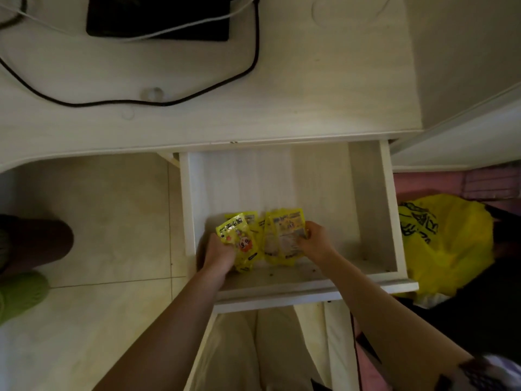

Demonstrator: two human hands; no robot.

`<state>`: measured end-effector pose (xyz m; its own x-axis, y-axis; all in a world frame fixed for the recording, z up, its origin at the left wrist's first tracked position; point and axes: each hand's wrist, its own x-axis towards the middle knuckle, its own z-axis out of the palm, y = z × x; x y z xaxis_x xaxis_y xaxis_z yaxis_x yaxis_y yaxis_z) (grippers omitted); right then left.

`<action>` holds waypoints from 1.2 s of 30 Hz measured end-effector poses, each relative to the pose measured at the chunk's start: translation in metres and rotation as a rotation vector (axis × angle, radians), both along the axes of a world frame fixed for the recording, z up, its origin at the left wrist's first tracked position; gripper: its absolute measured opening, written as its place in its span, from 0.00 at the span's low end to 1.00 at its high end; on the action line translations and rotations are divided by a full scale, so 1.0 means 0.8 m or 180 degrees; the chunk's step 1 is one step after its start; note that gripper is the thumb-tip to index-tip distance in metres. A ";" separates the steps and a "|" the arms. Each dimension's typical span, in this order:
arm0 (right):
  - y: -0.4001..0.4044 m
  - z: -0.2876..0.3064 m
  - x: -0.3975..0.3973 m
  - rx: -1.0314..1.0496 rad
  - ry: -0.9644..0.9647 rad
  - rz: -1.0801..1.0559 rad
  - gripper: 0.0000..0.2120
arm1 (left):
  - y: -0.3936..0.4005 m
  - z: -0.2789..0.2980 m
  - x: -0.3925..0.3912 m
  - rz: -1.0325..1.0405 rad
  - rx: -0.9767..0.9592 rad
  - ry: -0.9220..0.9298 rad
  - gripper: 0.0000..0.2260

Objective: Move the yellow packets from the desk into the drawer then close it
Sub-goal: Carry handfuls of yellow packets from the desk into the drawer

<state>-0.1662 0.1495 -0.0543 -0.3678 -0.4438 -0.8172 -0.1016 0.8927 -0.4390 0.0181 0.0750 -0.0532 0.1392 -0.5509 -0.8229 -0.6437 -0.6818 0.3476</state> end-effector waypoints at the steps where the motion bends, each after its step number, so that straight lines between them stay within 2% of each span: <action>1: 0.002 -0.002 -0.005 0.0084 -0.0018 0.0005 0.14 | -0.001 0.000 0.000 -0.0044 0.0012 -0.0045 0.08; 5: 0.012 0.008 -0.025 0.0418 0.0022 0.0009 0.22 | 0.001 0.010 0.003 -0.0116 0.0000 -0.0144 0.06; 11: 0.021 0.049 -0.046 0.0298 0.0260 0.0210 0.19 | 0.006 0.052 -0.001 -0.0220 -0.0206 -0.0213 0.06; 14: 0.021 0.075 -0.044 0.0104 0.0399 0.0404 0.18 | 0.012 0.076 0.000 -0.0266 -0.0379 -0.0080 0.10; 18: 0.018 0.117 -0.024 -0.0180 0.0510 0.0991 0.17 | 0.028 0.116 0.011 -0.0110 -0.0781 -0.0123 0.15; 25: 0.024 0.157 0.043 -0.0526 0.0744 0.2253 0.16 | 0.078 0.164 0.066 0.0111 -0.1547 -0.0318 0.11; 33: 0.005 0.183 0.160 -0.0955 0.1028 0.3747 0.15 | 0.140 0.177 0.163 0.0554 -0.1713 -0.0889 0.11; 36: -0.006 0.190 0.210 -0.1112 0.0984 0.4083 0.17 | 0.158 0.177 0.203 0.0617 -0.1668 -0.1144 0.11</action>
<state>0.0016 0.1445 0.0980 0.3095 -0.7734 -0.5532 -0.9018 -0.0541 -0.4288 0.1805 0.2013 0.0885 0.4918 -0.8029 -0.3367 -0.6643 -0.5960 0.4511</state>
